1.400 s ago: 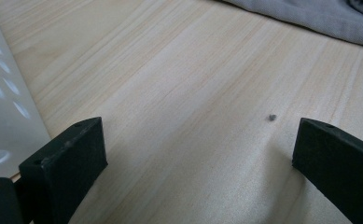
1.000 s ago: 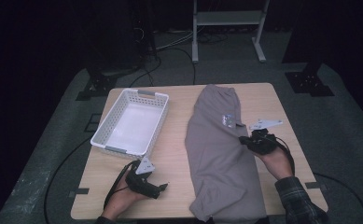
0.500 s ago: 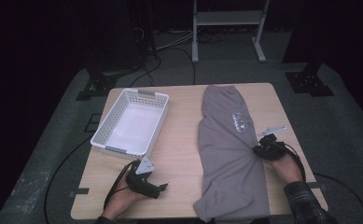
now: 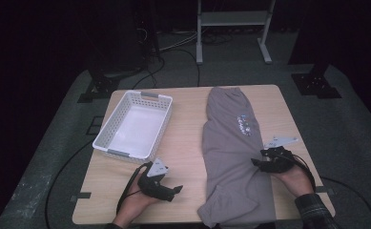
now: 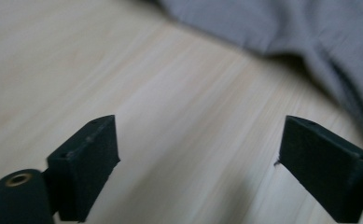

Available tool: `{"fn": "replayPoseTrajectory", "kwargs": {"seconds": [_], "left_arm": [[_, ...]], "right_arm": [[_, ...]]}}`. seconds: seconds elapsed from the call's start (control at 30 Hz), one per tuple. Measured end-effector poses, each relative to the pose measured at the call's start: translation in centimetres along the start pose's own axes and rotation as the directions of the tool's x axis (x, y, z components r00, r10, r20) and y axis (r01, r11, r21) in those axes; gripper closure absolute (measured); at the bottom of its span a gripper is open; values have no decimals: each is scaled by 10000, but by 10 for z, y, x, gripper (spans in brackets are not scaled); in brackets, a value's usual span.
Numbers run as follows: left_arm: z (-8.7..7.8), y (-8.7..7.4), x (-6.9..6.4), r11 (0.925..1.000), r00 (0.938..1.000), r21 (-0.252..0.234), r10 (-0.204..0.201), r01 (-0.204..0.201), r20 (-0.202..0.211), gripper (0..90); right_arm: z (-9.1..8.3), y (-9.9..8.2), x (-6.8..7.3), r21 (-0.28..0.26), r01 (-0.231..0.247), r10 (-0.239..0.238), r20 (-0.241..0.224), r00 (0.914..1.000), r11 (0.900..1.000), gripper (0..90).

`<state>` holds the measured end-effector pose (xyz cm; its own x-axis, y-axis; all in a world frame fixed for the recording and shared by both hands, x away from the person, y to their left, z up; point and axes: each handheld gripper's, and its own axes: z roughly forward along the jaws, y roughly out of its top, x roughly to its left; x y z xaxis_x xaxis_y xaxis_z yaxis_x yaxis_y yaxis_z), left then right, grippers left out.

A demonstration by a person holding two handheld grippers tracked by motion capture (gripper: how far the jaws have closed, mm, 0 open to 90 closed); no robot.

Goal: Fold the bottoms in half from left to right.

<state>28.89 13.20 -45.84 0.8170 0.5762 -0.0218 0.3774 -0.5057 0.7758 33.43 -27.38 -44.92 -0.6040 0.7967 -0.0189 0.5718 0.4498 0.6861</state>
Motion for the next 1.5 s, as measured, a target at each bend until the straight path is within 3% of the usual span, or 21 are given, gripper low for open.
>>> {"fn": "replayPoseTrajectory", "kwargs": {"seconds": [0.13,0.3,0.4,0.53,0.73,0.83,1.1,1.43,1.5], "left_arm": [[13,28,-9,9982,9992,-469,386,-382,93,264],[39,55,-14,9979,9980,-480,445,-424,441,430],[59,63,-22,9971,9964,-470,617,-591,574,470],[88,68,-31,9947,9928,61,1020,-1026,626,498],[119,70,-35,9923,9922,448,1128,-1152,528,528],[122,74,-30,9920,9924,512,1128,-1153,498,547],[131,83,2,9946,9963,580,853,-857,94,553],[148,100,43,9949,9930,632,833,-781,-832,547],[150,102,50,9962,9931,633,663,-603,-969,534]], "right_arm": [[4,-2,5,141,156,-154,-155,9998,9998,423],[2,-2,14,53,353,-351,-323,9989,9994,433],[1,-6,19,141,550,-542,-528,9971,9984,443],[1,-14,29,350,1022,-991,-822,9917,9941,455],[9,-15,30,737,1077,-995,-1064,9893,9915,460],[13,-13,28,752,1012,-915,-1223,9883,9920,458],[31,6,21,727,860,-781,-1058,9913,9936,458],[64,39,0,469,643,-600,-875,9944,9968,456],[69,44,-3,437,552,-516,-801,9954,9975,454]]}}
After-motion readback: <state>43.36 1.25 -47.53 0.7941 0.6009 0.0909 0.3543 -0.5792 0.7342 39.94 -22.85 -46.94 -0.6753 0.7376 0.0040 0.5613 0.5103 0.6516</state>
